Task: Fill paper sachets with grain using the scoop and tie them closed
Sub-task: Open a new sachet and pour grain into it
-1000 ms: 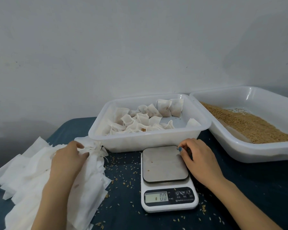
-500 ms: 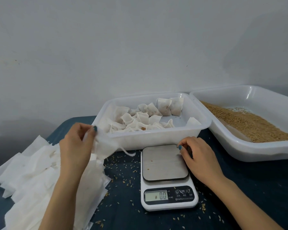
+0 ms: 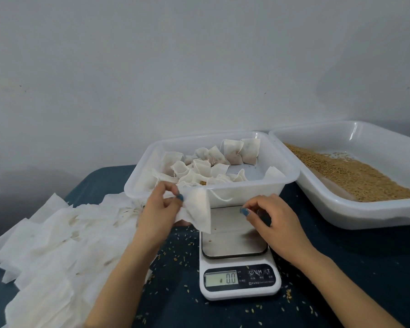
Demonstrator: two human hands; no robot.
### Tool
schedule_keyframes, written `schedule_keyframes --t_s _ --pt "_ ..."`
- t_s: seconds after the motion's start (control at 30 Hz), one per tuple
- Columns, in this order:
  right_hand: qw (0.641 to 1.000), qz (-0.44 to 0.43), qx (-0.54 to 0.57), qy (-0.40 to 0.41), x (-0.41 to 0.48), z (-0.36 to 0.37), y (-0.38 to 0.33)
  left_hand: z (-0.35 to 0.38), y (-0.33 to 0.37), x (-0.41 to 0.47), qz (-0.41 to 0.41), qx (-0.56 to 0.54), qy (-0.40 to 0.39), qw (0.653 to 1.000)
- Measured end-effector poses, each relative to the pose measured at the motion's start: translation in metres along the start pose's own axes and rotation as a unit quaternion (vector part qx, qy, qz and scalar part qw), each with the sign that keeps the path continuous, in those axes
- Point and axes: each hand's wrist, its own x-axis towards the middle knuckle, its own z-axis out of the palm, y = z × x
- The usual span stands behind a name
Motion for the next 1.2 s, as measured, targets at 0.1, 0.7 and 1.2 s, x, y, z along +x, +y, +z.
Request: schedule_keyframes --t_s 0.1,0.7,1.2 --pt "0.997 -0.022 0.075 -0.025 0.000 0.001 -0.006 0.024 0.001 -0.001 0.007 -0.007 -0.032 0.999" --pt "0.980 0.069 0.187 -0.004 0.002 0.003 -0.009 0.055 -0.015 -0.018 0.105 -0.015 -0.130 0.986" --pt "0.965 0.090 0.245 -0.006 0.005 -0.003 -0.012 0.048 -0.013 -0.020 0.051 -0.105 -0.071 0.991"
